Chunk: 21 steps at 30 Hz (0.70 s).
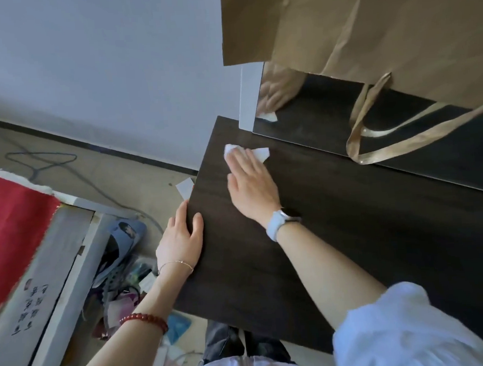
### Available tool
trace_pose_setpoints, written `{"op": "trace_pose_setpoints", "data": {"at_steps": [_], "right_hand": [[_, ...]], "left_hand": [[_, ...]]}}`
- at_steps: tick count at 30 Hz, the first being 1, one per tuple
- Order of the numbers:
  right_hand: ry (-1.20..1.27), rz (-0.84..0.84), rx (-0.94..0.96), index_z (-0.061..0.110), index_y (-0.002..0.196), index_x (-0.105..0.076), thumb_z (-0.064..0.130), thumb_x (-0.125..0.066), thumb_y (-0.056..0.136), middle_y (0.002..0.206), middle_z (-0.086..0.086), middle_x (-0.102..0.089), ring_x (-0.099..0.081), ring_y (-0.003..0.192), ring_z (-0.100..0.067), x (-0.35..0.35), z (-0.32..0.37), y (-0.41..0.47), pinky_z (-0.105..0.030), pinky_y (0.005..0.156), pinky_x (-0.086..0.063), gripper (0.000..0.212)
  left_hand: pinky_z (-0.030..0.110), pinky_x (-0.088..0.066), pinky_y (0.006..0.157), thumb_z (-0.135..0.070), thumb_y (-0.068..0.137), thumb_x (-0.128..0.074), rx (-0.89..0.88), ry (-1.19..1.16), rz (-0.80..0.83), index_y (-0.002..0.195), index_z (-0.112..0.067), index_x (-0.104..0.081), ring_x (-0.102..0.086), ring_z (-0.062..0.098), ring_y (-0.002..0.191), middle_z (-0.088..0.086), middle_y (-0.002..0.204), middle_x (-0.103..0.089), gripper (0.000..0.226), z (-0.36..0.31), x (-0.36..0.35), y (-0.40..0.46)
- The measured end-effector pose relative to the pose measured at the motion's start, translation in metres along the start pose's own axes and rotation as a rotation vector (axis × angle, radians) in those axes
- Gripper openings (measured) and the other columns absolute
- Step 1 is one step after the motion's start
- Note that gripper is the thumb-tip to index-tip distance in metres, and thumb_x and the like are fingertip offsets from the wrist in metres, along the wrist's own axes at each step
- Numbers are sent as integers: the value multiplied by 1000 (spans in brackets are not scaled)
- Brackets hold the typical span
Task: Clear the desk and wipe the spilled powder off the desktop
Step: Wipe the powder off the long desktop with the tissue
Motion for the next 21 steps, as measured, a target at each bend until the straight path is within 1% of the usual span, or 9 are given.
{"op": "trace_pose_setpoints", "data": {"at_steps": [2, 4, 6, 7, 10, 13, 15, 18, 21], "right_hand": [[-58, -83, -128, 4, 127, -43, 14, -33, 85, 131, -16, -46, -42, 121, -34, 7, -40, -24, -40, 110, -28, 44], [-121, -155, -416, 0, 137, -34, 16, -30, 90, 143, -22, -36, -32, 132, -36, 20, -84, -52, -41, 114, -19, 50], [-103, -182, -637, -3, 139, -28, 18, -29, 93, 146, -24, -29, -25, 136, -37, 24, -96, -57, -40, 115, -13, 51], [-64, -192, -676, -5, 138, -30, 19, -28, 92, 144, -26, -32, -27, 134, -38, 22, -86, -49, -40, 114, -13, 52], [-30, -154, -446, -4, 134, -36, 23, -24, 86, 140, -24, -38, -30, 132, -38, 7, -31, -12, -44, 113, -18, 56], [-81, 52, -222, 4, 144, -17, 25, -31, 94, 153, -15, -15, -9, 141, -32, -15, 15, 13, -39, 116, -9, 56], [-132, 96, -184, 3, 144, -13, 28, -31, 96, 154, -14, -12, -8, 141, -30, -16, 24, 31, -38, 116, -9, 57], [-267, 114, -180, -6, 140, -16, 34, -31, 96, 148, -21, -22, -24, 133, -34, -13, 34, 55, -38, 110, -23, 62], [-361, 143, -219, -14, 134, -22, 35, -26, 97, 142, -26, -30, -31, 127, -37, -11, 41, 76, -41, 109, -25, 62]], "left_hand": [[39, -38, 85, -44, 96, -26, 6, 9, 5, 141, -32, -23, -49, 32, 114, 5, 139, -41, 46, 0, 1, 0], [38, -37, 84, -44, 96, -26, 7, -9, 16, 141, -33, -23, -49, 32, 114, 5, 138, -41, 46, -1, 2, 0], [37, -37, 83, -43, 96, -26, 16, -31, 21, 141, -35, -22, -48, 31, 114, 5, 136, -42, 46, -1, 2, 1], [37, -37, 83, -43, 96, -27, 19, -39, 24, 141, -36, -22, -48, 31, 115, 5, 136, -42, 46, -1, 3, 2], [39, -37, 89, -43, 96, -28, 13, -72, 46, 140, -36, -22, -46, 30, 118, 5, 137, -42, 45, 1, 3, 2], [39, -37, 93, -43, 96, -30, 7, -117, 78, 141, -36, -23, -44, 29, 120, 5, 137, -41, 46, 6, 3, 6], [39, -37, 94, -43, 95, -30, 1, -142, 99, 141, -35, -23, -43, 28, 122, 5, 137, -41, 47, 8, 1, 8], [40, -37, 95, -44, 95, -32, -19, -166, 137, 141, -37, -21, -43, 28, 121, 6, 135, -41, 48, 13, 1, 10], [42, -38, 98, -42, 94, -35, -80, -202, 175, 142, -41, -19, -44, 28, 119, 8, 131, -44, 50, 18, 1, 11]]}}
Point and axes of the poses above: each hand's wrist, its own y-axis towards the middle knuckle, its own x-axis out of the back of the hand, z = x × y, the point moved 2 cm from there along y, towards the middle knuckle
